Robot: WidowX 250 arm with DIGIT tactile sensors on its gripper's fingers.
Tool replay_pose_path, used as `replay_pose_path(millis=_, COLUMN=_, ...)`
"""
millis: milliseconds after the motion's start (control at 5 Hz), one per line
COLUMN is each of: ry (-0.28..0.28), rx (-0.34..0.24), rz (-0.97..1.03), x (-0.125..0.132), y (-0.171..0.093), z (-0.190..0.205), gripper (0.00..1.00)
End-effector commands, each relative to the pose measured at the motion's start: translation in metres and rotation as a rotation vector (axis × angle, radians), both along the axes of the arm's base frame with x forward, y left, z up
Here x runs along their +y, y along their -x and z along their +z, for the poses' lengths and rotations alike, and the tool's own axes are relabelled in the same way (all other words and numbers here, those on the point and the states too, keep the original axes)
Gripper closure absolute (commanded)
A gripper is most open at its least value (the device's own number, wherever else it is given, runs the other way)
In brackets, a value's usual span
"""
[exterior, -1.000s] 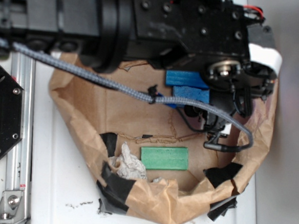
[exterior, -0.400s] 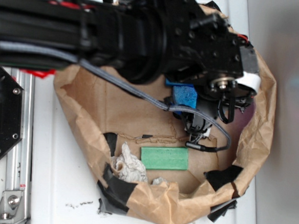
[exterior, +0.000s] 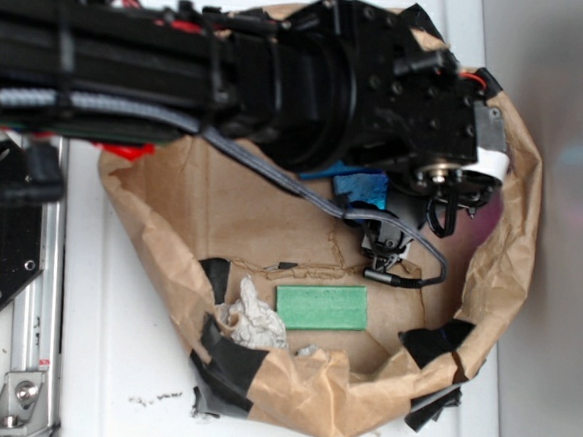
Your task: Grab the blue sponge.
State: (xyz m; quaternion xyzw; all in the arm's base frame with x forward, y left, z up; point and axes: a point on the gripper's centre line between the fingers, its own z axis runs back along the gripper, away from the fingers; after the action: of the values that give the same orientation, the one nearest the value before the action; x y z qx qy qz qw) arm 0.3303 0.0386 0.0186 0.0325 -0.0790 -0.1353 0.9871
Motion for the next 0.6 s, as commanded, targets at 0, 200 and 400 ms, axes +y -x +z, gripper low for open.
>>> replay_pose_path(millis=0, ry=0.015, rx=0.012, rz=-0.099, x=-0.035, y=0.013, z=0.013, gripper=1.0)
replay_pose_path(millis=200, ry=0.014, rx=0.039, rz=-0.114, x=-0.051, y=0.032, z=0.029, gripper=1.0)
replay_pose_path(millis=400, ry=-0.003, rx=0.038, rz=-0.087, x=-0.06, y=0.04, z=0.044, gripper=1.0)
